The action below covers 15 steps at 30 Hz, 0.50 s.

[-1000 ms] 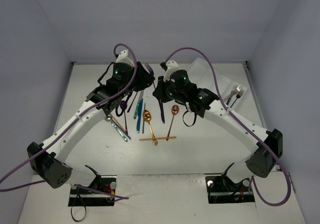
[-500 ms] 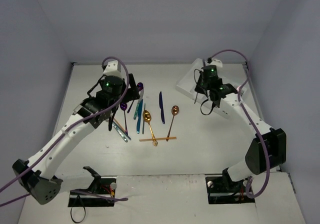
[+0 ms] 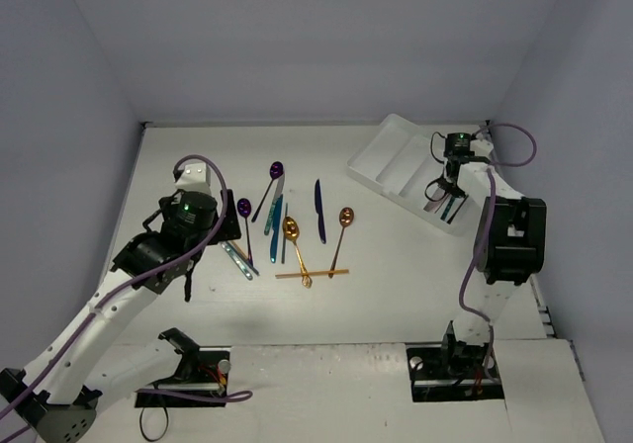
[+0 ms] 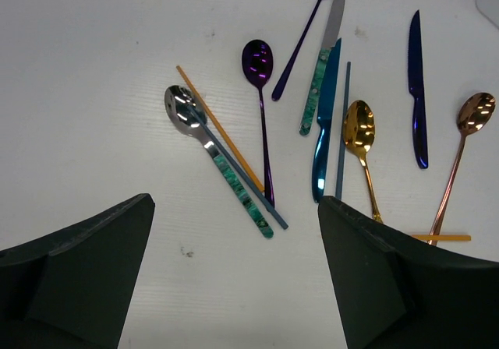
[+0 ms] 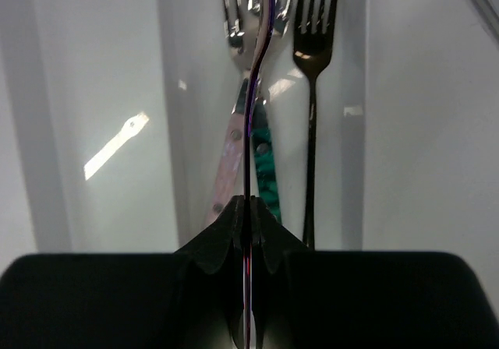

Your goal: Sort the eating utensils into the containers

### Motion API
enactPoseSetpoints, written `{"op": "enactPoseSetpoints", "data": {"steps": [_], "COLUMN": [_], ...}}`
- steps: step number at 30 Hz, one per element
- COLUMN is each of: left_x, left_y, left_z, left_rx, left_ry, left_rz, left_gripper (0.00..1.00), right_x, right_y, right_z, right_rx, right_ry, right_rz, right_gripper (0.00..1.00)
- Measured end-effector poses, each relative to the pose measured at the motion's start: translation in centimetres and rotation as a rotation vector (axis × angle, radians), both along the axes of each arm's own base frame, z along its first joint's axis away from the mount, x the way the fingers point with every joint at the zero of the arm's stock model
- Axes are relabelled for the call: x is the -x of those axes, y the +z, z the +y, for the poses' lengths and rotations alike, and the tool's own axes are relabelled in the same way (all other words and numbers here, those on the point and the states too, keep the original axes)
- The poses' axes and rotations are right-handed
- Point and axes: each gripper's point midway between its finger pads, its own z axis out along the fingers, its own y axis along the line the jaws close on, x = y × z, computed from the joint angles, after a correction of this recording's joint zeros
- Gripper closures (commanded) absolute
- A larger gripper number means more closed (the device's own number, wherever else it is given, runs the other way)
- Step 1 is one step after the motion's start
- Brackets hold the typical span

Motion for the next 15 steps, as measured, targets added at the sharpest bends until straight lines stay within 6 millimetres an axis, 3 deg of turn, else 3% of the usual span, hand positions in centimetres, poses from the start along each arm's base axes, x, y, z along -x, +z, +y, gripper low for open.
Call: {"op": "enactPoseSetpoints", "data": {"steps": [3, 7, 9, 15], "left_x": [0.4, 0.9, 1.0, 1.0], "left_y": [-0.1, 0.0, -0.1, -0.3], "left_z": [0.5, 1.1, 1.2, 1.3], "left_rx": [-0.015, -0.030, -0.034, -0.047], "left_ry": [0.001, 0.001, 0.000, -0.006], "left_rz": [0.007, 0.012, 0.014, 0.025], "left_gripper": [0.16, 0.15, 0.15, 0.15], "right_x": [-0.3, -0.4, -0.6, -1.3], "right_y": [-1.3, -2.2, -2.3, -1.2], "right_z": [-1.4, -2.1, -2.2, -1.8], "right_rx": [0.011, 0.020, 0.027, 0.017], "right_ry": [-0.027, -0.025, -0.013, 0.017], "right_rz": [0.028, 0.055, 0.060, 0.034], "right_gripper": [0.89, 0.51, 0.39, 0.39]}}
